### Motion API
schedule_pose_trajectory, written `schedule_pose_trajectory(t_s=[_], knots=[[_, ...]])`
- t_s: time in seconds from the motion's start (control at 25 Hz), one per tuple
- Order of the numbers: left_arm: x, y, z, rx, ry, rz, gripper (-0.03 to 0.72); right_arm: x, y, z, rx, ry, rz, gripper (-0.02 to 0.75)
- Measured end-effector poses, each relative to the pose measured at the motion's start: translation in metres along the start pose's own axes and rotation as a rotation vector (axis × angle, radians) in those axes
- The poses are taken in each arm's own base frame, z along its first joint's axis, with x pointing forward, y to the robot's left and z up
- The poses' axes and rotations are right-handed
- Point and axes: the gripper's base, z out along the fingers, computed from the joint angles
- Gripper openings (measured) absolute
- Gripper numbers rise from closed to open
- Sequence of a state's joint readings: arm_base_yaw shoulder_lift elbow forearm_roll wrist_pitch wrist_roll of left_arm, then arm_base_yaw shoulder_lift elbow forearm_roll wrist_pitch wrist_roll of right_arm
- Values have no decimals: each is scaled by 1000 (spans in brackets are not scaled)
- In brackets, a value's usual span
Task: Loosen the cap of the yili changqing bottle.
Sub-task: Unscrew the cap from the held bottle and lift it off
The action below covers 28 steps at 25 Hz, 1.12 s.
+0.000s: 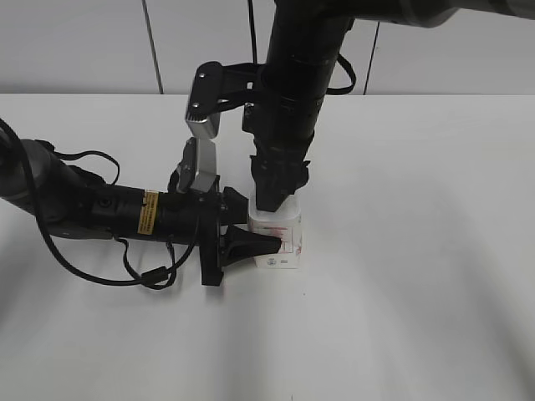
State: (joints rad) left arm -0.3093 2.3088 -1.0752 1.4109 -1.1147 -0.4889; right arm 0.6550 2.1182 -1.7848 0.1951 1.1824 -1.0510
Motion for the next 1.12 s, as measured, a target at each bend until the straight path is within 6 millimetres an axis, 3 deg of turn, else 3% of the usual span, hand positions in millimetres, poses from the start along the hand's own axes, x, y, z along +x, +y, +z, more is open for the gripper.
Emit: schedule_pose_trajectory(t_s=[0.16,0.32,0.6,0.92,1.12], knots=[[0,0,0,1,0,0,334,1,1,-3,-5,6,26,505],[0,0,0,1,0,0,334,-1,5,-19,14,-10,87,506],[0,0,0,1,0,0,333,-2,9,-37,37,-36,327,508],[0,0,0,2,0,1,333,1,8,-37,56,-28,1135,508],[0,0,0,2,-1,1,333,0,7,-31,35,-26,1250,508]])
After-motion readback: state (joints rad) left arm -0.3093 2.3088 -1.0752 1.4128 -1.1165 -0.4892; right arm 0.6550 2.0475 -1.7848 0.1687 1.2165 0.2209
